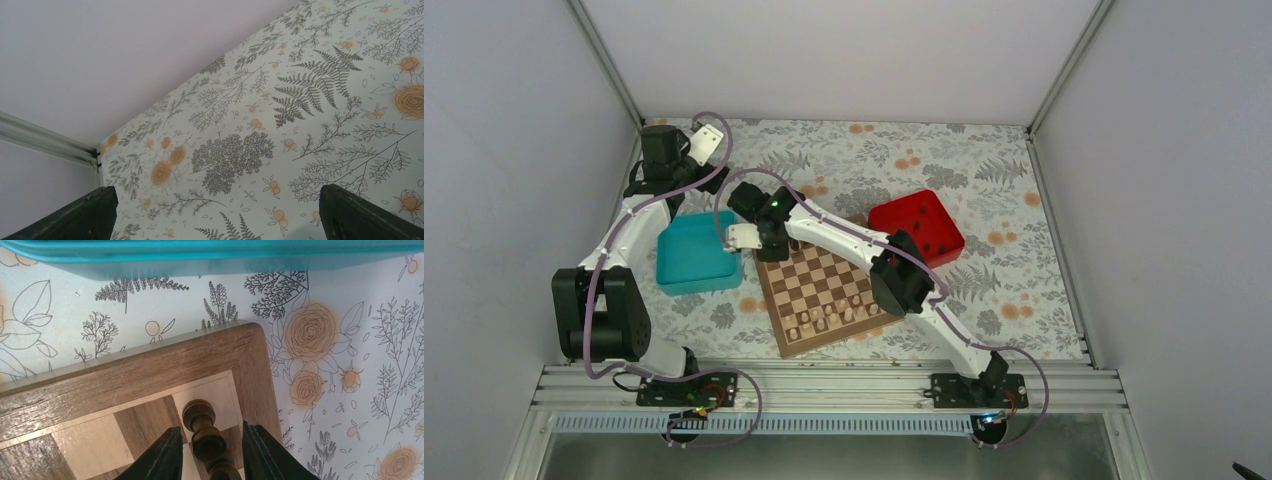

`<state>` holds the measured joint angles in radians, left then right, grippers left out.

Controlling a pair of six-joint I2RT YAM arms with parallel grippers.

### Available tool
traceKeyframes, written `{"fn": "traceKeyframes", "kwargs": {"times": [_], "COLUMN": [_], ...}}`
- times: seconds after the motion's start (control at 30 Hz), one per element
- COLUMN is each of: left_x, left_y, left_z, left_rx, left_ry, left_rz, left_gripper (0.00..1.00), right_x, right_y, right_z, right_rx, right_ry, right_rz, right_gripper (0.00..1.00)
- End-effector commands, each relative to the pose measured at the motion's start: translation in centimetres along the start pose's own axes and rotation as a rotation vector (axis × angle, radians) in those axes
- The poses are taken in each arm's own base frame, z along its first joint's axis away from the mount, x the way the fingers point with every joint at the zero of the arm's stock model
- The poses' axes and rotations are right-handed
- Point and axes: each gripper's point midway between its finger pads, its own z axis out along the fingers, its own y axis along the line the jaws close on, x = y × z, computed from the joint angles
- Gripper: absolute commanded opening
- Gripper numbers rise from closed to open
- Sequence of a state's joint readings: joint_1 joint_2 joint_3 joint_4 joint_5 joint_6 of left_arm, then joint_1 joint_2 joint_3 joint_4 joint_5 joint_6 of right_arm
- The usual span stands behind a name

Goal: Set up the chess pieces on the board
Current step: Place the chess piece on the chessboard.

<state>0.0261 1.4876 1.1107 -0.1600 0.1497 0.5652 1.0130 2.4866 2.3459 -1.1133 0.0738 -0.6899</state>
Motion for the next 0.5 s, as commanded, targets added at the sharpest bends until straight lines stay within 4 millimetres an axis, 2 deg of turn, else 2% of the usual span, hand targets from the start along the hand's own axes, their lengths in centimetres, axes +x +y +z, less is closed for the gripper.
{"fn": "traceKeyframes", "kwargs": {"times": [0.0,0.1,0.23,0.47], "left_x": [-0.7,-0.7,-0.7,-0.8], "left_y": [0.4,0.3,0.3,0.2], "left_z": [-0.2,-0.2,-0.2,-0.3], "left_rx": [0.003,0.004,0.007,0.015], "left_ry": [-0.019,-0.018,-0.018,-0.021], "left_rz": [0.001,0.0,0.001,0.001], "left_gripper": [1.0,1.0,1.0,1.0], "right_x": [-0.9,-1.5,-1.2,-0.9], "right_y": [-1.2,-2.1,-2.6,-2.1], "right_z": [-1.2,-2.6,-3.5,-3.7], "right_rx": [0.053,0.085,0.099,0.074], "right_ry": [-0.039,-0.075,-0.075,-0.075], "right_rz": [0.009,0.02,0.026,0.032], "right_gripper": [0.34,0.35,0.36,0.38]}}
